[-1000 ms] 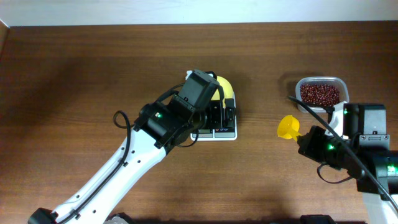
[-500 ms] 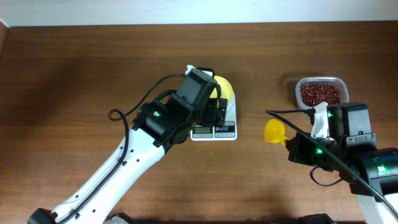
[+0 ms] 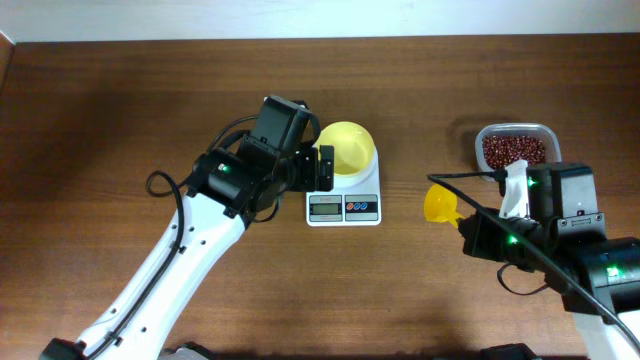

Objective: Scoop item into bowl and weigh 50g on scale
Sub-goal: 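Retract the left arm and move the scoop toward the bean tub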

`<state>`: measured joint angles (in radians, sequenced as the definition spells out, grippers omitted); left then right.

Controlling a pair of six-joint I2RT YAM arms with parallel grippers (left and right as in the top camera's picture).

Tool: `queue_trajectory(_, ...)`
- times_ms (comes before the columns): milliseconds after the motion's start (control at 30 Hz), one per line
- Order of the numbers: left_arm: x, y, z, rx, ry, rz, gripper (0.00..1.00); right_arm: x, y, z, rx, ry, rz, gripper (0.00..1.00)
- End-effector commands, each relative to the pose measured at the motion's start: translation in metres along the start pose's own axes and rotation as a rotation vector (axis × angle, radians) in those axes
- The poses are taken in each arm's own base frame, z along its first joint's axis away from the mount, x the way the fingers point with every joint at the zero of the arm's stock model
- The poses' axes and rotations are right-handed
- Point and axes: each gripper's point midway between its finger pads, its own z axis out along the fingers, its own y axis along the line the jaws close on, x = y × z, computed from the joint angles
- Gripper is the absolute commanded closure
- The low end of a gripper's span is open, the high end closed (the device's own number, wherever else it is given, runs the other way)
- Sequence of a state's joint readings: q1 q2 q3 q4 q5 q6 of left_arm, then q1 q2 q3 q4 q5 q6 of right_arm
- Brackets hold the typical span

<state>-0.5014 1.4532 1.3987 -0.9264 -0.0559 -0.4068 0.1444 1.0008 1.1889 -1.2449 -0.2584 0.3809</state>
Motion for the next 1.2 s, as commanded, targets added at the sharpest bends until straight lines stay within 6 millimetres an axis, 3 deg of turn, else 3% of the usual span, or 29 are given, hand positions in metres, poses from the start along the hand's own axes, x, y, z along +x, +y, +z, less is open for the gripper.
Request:
queue_trajectory(0,-0.010,-0.004,0.001,0.017,-0.036,0.011,0.01,-0.007,0.002,0.003,0.002,-0.006,-0.018,0.96)
queue_trajectory(167,-0.022,-0.002,0.000,0.009,-0.083,0.004,0.01,-0.012,0.012,0.021,-0.045,0.050,-0.008,0.96)
queue_trajectory(300,-0.027,0.022,0.001,-0.025,-0.080,-0.055,0.01,-0.011,0.016,0.030,-0.070,0.096,0.003,0.96)
queue_trajectory(633,-0.020,0.121,-0.006,-0.193,-0.022,-0.349,0.01,-0.011,0.015,0.032,-0.068,0.101,0.005,0.96)
queue_trajectory(767,-0.012,0.146,-0.010,-0.220,0.010,-0.420,0.01,-0.012,0.016,0.032,-0.069,0.098,0.003,0.96)
queue_trajectory(1167,-0.007,0.149,-0.011,-0.229,0.029,-0.426,0.01,-0.015,0.017,0.032,-0.074,0.087,0.000,0.96)
